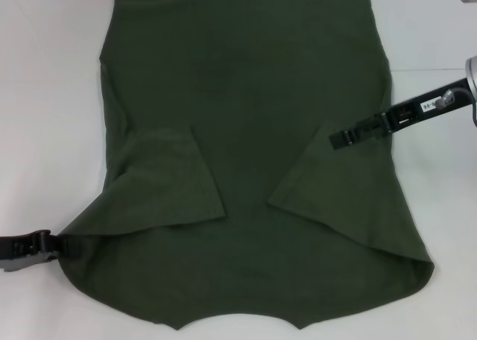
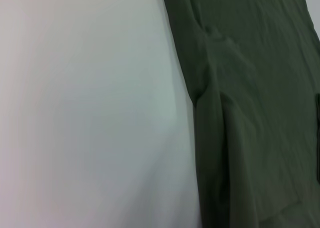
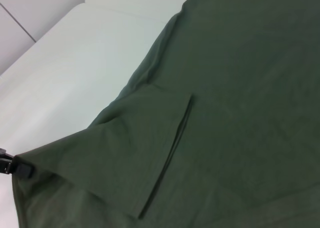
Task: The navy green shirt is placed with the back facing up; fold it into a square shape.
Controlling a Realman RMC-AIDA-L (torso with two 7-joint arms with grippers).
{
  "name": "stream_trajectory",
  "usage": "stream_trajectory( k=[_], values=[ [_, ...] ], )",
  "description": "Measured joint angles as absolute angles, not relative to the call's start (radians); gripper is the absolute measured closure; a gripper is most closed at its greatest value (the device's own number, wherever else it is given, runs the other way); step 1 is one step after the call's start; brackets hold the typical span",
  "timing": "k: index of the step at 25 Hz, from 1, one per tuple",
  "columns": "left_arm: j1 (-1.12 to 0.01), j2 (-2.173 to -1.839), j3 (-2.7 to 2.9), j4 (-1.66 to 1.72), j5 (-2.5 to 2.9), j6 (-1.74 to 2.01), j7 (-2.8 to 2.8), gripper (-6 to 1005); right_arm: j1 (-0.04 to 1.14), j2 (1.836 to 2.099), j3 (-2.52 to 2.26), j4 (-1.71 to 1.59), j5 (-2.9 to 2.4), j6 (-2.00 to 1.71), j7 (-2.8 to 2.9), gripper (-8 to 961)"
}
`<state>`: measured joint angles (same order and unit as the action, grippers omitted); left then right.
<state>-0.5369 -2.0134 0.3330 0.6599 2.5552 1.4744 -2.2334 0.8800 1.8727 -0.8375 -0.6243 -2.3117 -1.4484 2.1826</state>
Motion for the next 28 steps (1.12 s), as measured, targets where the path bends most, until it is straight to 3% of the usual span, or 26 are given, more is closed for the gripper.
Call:
stream_trajectory(
  k=[5, 8, 17, 28],
  values=[
    [-0.539, -2.011, 0.333, 0.659, 2.554, 1.479, -2.234, 914, 0.869, 1.860, -0.837, -0.624, -2.328, -1.483, 2.228, 23],
    [-0.543, -2.011, 0.335, 0.659, 2.550, 1.482, -2.234, 970, 0.858, 1.840, -0.831, -0.624, -2.352, -1.528, 2.291, 23],
    [-0.547, -2.016, 0.339, 0.656, 2.544, 1.475, -2.227, 972, 0.789, 1.774, -0.828, -0.629, -2.383, -1.641, 2.442, 24],
    [-0.556, -2.017, 0.338, 0.643, 2.543, 1.469, -2.225, 972, 0.743, 1.765, -0.835, -0.580, -2.483, -1.664, 2.431, 26]
  ],
)
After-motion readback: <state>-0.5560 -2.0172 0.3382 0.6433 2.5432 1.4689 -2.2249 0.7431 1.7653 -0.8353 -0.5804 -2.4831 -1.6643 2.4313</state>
